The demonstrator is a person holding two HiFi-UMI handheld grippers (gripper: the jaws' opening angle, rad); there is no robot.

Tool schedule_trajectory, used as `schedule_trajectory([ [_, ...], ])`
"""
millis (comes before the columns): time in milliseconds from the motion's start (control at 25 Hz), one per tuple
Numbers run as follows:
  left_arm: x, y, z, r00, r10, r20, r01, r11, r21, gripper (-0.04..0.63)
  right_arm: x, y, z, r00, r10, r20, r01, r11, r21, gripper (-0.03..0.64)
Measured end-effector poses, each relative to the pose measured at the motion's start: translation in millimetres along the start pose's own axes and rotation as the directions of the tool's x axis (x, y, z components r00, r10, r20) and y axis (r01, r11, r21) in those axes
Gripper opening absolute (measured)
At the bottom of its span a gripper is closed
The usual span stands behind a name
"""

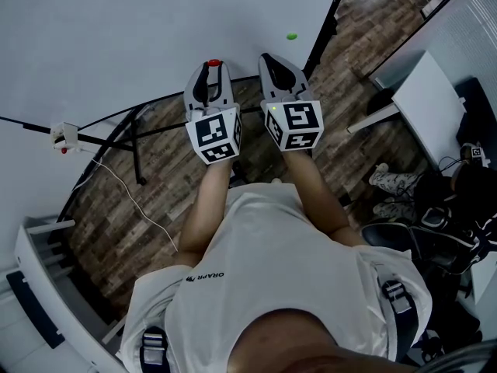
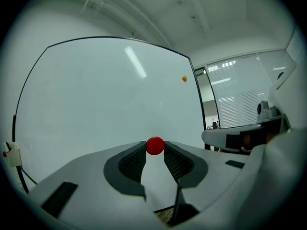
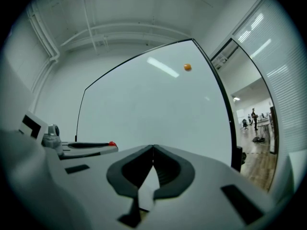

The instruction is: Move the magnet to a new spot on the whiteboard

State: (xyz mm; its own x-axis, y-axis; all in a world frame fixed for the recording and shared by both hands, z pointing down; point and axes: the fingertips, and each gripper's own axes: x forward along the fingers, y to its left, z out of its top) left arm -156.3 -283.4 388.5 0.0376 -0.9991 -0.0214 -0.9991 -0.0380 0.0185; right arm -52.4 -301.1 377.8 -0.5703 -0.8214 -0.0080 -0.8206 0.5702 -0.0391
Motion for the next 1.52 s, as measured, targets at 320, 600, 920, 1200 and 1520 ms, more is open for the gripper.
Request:
schedule_trajectory([
  [320,-11,-6,4,1.000,-0.012,0.003,0.012,1.000,0.011,0.117,-7,3,-2,1.000,0.001,-0.013,-0.001,1.000,-0.001,0.012],
  [600,-21,-14,5,0.999,-0.034,0.000,0.034,0.999,0.021,0.117,-13,3,-5,1.000,-0.002,-0.022,0.002,1.000,0.001,0.012],
  [920,-26,-16,7,0.999,-0.041,0.002,0.041,0.999,0.015,0.117,-15,5,-6,1.000,0.001,-0.023,-0.001,1.000,0.000,0.012],
  [1200,-22,-16,7,0.999,-0.039,0.007,0.039,0.999,0.014,0.117,-11,3,-7,1.000,0.007,-0.023,-0.007,1.000,0.001,0.012],
  [1520,-18,-15,4,0.999,-0.036,0.004,0.036,0.999,0.016,0.117,-8,1,-8,1.000,0.009,-0.022,-0.009,1.000,0.002,0.012],
])
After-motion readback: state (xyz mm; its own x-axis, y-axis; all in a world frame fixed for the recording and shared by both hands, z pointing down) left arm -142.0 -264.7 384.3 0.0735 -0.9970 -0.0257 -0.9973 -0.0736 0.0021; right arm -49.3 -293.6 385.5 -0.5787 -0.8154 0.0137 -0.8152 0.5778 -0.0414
